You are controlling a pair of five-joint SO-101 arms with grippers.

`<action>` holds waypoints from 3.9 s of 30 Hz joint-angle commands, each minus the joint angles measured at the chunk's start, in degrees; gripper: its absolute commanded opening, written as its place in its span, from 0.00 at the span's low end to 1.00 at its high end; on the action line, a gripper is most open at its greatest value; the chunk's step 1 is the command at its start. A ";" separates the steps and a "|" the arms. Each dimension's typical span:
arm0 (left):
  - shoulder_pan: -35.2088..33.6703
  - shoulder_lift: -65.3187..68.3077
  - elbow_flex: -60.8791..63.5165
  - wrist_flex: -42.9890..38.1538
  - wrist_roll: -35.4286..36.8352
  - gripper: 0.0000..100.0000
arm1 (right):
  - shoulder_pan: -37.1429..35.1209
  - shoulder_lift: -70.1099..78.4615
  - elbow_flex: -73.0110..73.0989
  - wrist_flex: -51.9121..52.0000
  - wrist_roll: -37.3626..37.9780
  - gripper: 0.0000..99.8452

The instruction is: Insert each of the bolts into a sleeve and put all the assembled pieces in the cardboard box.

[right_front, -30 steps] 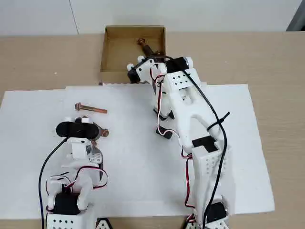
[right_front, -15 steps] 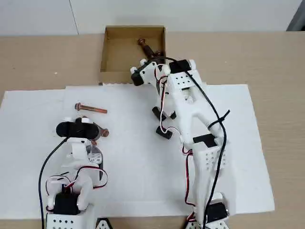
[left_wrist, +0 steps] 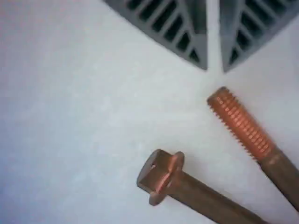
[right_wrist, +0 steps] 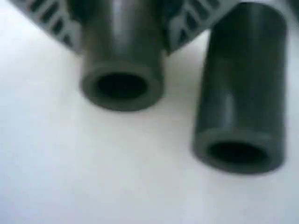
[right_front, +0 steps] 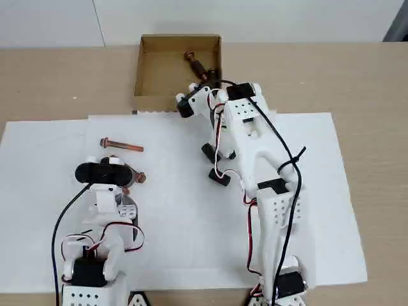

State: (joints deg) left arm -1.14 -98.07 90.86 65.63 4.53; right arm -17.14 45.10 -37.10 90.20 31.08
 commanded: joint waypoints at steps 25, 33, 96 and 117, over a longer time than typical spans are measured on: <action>-0.35 -0.44 -0.48 -0.97 0.62 0.01 | 0.22 -35.03 9.85 8.31 -13.98 0.00; -0.35 0.00 -6.55 2.73 0.62 0.01 | 0.22 -49.27 32.18 7.78 -14.07 0.00; -7.74 114.90 -95.96 27.34 23.47 0.13 | 19.47 -60.79 60.92 -1.71 -9.67 0.01; -12.22 117.63 -95.69 23.91 23.38 0.13 | 19.38 -60.79 60.92 -1.71 -9.67 0.01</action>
State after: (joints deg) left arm -13.36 18.95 -3.12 90.77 28.00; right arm 1.67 -13.27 24.00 89.14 21.32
